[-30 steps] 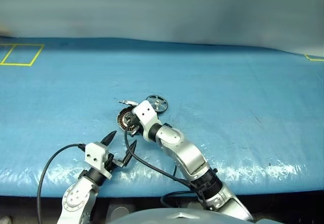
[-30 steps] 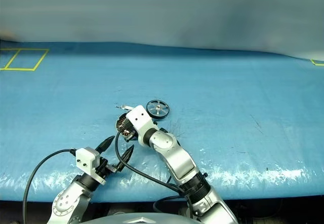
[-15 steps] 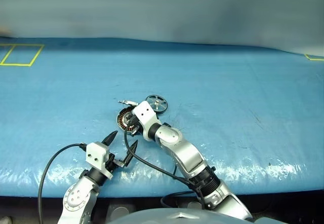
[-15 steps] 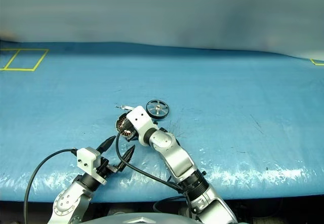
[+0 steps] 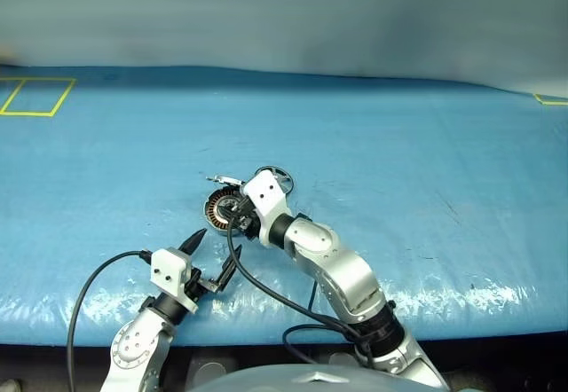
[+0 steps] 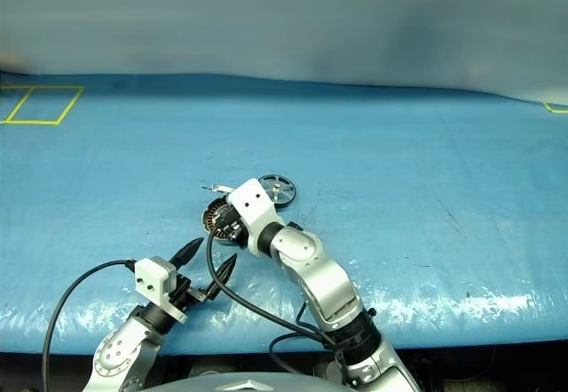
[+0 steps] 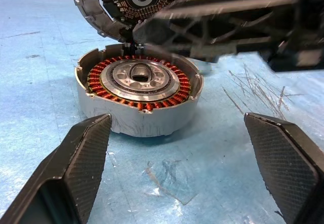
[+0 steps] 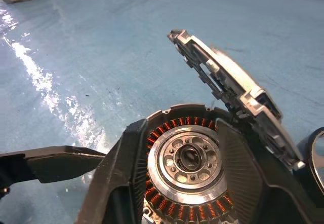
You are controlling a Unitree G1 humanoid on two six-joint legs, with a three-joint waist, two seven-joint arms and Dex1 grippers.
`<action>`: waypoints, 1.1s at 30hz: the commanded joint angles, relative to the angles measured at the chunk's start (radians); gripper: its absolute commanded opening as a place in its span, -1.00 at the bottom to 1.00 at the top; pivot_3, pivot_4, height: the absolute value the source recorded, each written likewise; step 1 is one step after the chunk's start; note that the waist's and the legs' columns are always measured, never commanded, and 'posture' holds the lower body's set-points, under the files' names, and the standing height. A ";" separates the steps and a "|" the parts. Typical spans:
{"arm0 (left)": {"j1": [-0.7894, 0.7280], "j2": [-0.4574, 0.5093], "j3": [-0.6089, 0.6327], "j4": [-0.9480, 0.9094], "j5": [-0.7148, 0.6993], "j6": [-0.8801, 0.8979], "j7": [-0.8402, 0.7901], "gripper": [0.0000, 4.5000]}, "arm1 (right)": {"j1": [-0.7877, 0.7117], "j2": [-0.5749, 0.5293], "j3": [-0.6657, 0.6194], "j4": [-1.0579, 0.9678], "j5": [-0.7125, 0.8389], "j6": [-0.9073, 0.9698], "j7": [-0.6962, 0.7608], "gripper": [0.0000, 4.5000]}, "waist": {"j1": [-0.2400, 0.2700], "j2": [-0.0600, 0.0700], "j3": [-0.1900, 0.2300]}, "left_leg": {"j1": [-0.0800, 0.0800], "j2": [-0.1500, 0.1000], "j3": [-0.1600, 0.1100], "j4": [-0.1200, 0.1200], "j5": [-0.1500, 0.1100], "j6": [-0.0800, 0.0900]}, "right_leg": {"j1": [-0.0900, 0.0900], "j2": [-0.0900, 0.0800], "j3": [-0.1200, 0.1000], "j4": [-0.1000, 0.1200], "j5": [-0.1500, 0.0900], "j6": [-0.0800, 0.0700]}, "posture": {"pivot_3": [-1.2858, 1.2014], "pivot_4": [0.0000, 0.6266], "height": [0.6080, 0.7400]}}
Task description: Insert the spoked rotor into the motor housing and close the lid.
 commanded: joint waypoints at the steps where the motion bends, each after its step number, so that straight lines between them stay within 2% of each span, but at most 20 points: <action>1: -0.001 0.008 -0.006 -0.012 -0.011 -0.002 -0.011 1.00 | -0.001 -0.006 0.031 -0.054 -0.007 0.028 -0.012 -0.55 | -0.001 0.000 0.000 | 0.000 0.000 0.000 0.000 0.000 0.000 | 0.000 0.000 0.000 0.000 0.000 0.000 | 0.03 -0.52 1.00; 4: -0.006 0.010 -0.007 -0.012 -0.006 -0.001 -0.008 1.00 | -0.005 0.001 0.059 -0.007 -0.027 -0.003 -0.026 -0.99 | -0.001 0.000 0.000 | 0.000 0.000 0.000 0.000 0.000 0.000 | -0.002 0.000 0.000 0.000 0.000 0.000 | 0.03 -0.52 1.00; 16: -0.002 0.008 -0.002 -0.003 0.003 -0.011 0.003 1.00 | -0.046 0.032 0.061 0.161 -0.066 -0.133 -0.051 -0.99 | -0.003 0.000 0.000 | 0.000 0.000 0.000 0.000 0.000 0.000 | 0.000 0.000 0.000 0.000 0.000 0.000 | 0.03 -0.52 1.00; 33: -0.004 0.013 0.004 0.047 -0.004 -0.044 -0.012 1.00 | -0.087 0.060 0.010 0.295 -0.088 -0.211 -0.064 -0.99 | -0.004 0.000 0.000 | 0.000 0.000 0.000 0.000 0.000 0.000 | 0.000 0.000 0.000 0.000 0.000 0.000 | 0.03 -0.52 1.00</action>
